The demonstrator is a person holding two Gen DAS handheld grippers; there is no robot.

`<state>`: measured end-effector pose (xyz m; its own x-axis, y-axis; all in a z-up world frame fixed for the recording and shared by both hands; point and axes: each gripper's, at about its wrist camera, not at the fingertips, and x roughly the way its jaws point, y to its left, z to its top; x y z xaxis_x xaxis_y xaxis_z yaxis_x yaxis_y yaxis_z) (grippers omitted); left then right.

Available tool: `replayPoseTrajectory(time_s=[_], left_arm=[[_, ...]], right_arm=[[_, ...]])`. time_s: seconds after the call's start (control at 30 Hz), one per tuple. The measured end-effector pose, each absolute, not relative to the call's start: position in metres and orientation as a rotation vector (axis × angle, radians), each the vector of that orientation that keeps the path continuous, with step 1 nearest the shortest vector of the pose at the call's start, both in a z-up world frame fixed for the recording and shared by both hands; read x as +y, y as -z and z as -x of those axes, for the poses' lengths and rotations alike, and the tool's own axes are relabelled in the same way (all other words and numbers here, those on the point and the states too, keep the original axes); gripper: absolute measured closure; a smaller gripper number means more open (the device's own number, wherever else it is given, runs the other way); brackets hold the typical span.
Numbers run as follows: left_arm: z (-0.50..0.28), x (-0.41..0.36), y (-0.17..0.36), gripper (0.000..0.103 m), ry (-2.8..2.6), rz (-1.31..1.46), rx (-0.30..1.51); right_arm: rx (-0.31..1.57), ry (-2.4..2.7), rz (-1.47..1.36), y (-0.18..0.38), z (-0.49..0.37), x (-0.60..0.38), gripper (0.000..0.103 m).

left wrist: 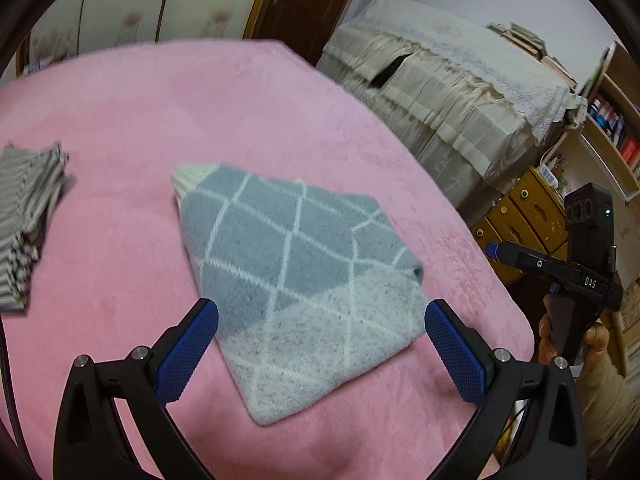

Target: Fold small clothes

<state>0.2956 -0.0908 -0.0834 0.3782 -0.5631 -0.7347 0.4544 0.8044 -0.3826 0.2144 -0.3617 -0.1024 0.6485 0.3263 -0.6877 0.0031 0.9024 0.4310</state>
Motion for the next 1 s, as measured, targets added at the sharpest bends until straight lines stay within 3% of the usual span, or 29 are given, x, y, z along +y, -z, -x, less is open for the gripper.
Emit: replayPoseTrajectory(time_s=[0.3, 0.57, 1.0], left_arm=[[-0.347, -0.071, 0.162, 0.001, 0.605, 0.354, 1.195], [-0.379, -0.073, 0.222, 0.001, 0.619, 0.507, 1.266], [-0.412, -0.088, 0.257, 0.001, 0.725, 0.589, 1.231]], right_arm=[[1.013, -0.278, -0.674, 0.178, -0.258, -0.387, 0.002], [1.144, -0.347, -0.841, 0.248, -0.303, -0.398, 0.001], [1.155, -0.601, -0.799, 0.267, -0.360, -0.374, 0.000]])
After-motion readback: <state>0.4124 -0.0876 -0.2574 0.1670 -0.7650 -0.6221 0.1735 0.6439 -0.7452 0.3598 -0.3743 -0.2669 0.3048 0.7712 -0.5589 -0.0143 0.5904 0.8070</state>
